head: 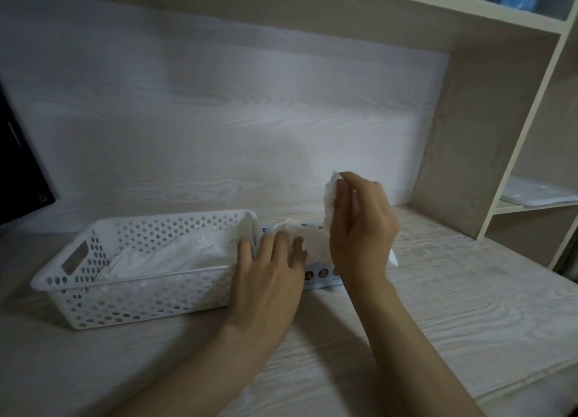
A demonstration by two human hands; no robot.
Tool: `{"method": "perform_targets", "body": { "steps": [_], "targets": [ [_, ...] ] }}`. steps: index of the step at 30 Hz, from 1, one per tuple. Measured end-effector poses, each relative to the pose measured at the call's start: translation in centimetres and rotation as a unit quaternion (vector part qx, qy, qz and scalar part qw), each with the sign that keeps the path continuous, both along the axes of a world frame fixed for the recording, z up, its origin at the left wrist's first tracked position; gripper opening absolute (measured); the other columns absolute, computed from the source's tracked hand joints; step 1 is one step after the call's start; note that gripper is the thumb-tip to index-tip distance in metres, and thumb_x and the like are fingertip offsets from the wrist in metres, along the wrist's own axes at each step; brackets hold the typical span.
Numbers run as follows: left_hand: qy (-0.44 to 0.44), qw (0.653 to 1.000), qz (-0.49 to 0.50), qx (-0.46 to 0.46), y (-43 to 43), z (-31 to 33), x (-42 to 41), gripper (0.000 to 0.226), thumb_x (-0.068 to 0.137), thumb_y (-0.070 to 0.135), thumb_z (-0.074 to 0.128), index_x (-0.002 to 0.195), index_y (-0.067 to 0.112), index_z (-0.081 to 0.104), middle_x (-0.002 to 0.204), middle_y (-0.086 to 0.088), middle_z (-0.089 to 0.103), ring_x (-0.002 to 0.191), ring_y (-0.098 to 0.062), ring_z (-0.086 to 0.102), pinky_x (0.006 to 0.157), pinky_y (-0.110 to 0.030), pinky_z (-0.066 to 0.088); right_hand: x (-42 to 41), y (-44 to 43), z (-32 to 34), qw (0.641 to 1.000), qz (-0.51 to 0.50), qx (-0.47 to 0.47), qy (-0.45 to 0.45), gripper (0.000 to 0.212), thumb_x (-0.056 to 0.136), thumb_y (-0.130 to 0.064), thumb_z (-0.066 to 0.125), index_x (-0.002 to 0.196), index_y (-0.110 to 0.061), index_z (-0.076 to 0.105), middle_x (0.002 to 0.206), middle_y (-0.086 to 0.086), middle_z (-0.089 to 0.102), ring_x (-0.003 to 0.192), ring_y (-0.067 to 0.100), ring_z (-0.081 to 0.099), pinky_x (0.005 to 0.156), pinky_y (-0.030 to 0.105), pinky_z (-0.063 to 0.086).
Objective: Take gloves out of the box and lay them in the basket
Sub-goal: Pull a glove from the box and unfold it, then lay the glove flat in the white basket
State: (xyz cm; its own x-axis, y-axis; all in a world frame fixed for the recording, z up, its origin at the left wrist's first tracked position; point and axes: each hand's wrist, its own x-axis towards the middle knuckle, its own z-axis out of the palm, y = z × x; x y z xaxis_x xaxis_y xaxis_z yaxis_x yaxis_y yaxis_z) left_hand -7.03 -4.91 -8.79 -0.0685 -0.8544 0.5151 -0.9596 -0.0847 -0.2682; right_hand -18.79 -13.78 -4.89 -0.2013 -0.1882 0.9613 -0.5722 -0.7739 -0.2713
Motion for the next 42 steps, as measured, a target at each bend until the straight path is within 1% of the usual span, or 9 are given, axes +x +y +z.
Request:
{"method": "perform_targets", "body": {
  "steps": [3,6,10,14,21,28,33,39,42],
  "targets": [
    [0.021,0.998,-0.009,-0.06,0.2,0.0,0.1,0.048,0.085,0.009,0.059,0.134,0.008,0.059,0.12,-0.011,0.062,0.109,-0.034,0.061,0.099,-0.056,0.043,0.0,-0.9,-0.8,0.993,0.027,0.08,0.085,0.013,0.105,-0.017,0.064,0.097,-0.017,0.075,0.069,-0.008,0.066,0.057,0.01,0.058,0.054,0.028,0.043],
    [0.026,0.993,-0.04,-0.106,0.4,0.4,0.4,0.049,0.087,0.001,0.037,0.13,0.009,0.061,0.121,-0.011,0.064,0.106,-0.033,0.063,0.099,-0.056,0.046,0.3,-2.0,-1.8,0.967,0.043,0.182,0.172,0.014,0.104,-0.025,0.065,0.099,-0.02,0.077,0.049,-0.018,0.044,0.044,0.005,0.044,0.053,0.026,0.036],
    [0.001,0.993,-0.093,-0.075,0.3,0.0,0.8,0.057,0.073,-0.001,0.042,0.122,0.017,0.062,0.121,-0.006,0.064,0.109,-0.032,0.063,0.103,-0.06,0.041,0.2,-2.2,-1.7,0.949,0.107,0.265,0.133,0.02,0.105,-0.027,0.06,0.099,-0.02,0.077,0.058,-0.017,0.059,0.059,0.002,0.06,0.058,0.012,0.035],
    [-0.028,0.997,-0.073,-0.019,0.0,-0.3,1.0,0.066,0.074,0.014,0.068,0.139,0.017,0.059,0.122,-0.009,0.063,0.111,-0.035,0.06,0.108,-0.068,0.032,0.1,-1.4,-0.9,0.966,0.112,0.227,0.06,0.021,0.105,-0.025,0.062,0.09,-0.02,0.075,0.054,-0.009,0.059,0.056,0.011,0.058,0.056,0.011,0.034],
    [-0.011,1.0,-0.014,0.012,0.1,0.2,0.3,0.08,0.076,0.038,0.073,0.15,0.018,0.051,0.146,-0.015,0.048,0.132,-0.04,0.044,0.116,-0.072,0.013,0.9,0.7,0.1,0.997,0.018,0.022,-0.066,0.019,0.105,-0.02,0.063,0.094,-0.013,0.076,0.056,-0.01,0.051,0.044,0.008,0.043,0.048,0.02,0.032],
    [0.126,0.979,-0.101,-0.123,0.5,1.7,0.8,0.055,0.097,0.045,0.045,0.138,0.01,0.057,0.132,-0.007,0.062,0.126,-0.03,0.052,0.111,-0.055,0.037,0.8,1.5,0.1,0.995,0.085,0.006,-0.06,0.029,0.107,-0.019,0.055,0.087,-0.005,0.07,0.053,-0.004,0.052,0.044,0.017,0.046,0.043,0.026,0.031],
    [0.372,0.889,-0.17,-0.207,0.9,2.9,2.0,0.053,0.103,0.052,0.052,0.145,0.019,0.054,0.111,0.013,0.06,0.106,-0.004,0.049,0.097,-0.031,0.041,0.7,1.9,0.5,0.936,0.291,0.196,-0.04,0.027,0.107,-0.02,0.061,0.087,-0.012,0.077,0.054,0.0,0.06,0.046,0.007,0.049,0.046,0.026,0.033],
    [0.413,0.855,-0.198,-0.243,0.9,3.3,3.7,0.014,0.1,0.033,0.063,0.108,0.025,0.07,0.082,0.014,0.069,0.075,-0.008,0.066,0.074,-0.042,0.057,1.0,3.0,1.0,0.837,0.458,0.298,0.021,0.022,0.107,-0.022,0.061,0.101,-0.012,0.079,0.08,0.022,0.071,0.071,0.031,0.065,0.067,0.035,0.05],
    [0.44,0.841,-0.183,-0.255,0.9,3.8,4.5,0.013,0.1,0.03,0.06,0.096,0.02,0.068,0.085,0.011,0.069,0.081,-0.004,0.065,0.067,-0.028,0.055,0.8,3.5,1.0,0.824,0.447,0.345,0.053,0.026,0.097,-0.015,0.075,0.12,-0.026,0.073,0.084,0.02,0.073,0.08,0.036,0.072,0.061,0.036,0.055]
  ]
}}
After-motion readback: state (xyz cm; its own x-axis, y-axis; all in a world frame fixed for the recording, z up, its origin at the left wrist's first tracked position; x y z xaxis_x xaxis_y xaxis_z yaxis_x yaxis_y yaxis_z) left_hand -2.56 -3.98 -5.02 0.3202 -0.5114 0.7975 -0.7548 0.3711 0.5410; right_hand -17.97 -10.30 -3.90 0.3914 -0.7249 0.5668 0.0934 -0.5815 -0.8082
